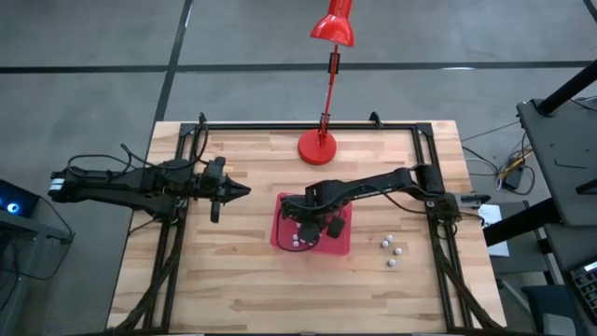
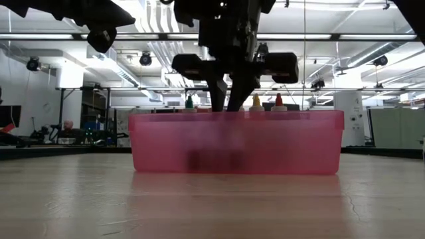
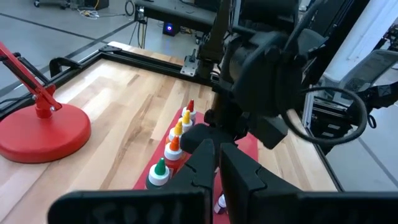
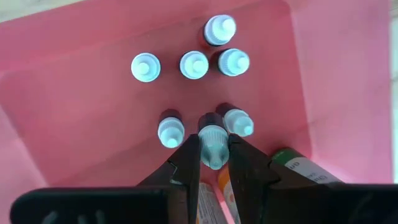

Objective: Pick & Place food coloring
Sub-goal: Put the small black food coloring bottle into the red bin

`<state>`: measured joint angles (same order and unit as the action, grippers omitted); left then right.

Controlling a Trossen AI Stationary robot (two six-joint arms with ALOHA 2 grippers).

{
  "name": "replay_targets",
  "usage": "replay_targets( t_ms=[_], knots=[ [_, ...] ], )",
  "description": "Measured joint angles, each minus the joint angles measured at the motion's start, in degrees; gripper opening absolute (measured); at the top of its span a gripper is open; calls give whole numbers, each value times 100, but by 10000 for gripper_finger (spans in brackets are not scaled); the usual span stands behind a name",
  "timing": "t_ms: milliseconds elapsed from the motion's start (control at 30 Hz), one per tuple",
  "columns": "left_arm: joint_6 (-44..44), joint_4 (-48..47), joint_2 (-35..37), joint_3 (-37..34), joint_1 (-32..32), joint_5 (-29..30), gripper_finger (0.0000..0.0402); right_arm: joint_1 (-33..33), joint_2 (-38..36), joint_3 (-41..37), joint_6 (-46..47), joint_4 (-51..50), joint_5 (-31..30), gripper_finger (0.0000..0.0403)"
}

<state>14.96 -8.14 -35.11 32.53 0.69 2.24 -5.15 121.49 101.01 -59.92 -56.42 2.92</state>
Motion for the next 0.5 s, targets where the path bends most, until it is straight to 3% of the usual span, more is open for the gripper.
replay_targets(
  t_ms=[500],
  knots=[
    [-15,-2,0,0,-2,1,0,107,127,0,33,-9,35,61]
  ],
)
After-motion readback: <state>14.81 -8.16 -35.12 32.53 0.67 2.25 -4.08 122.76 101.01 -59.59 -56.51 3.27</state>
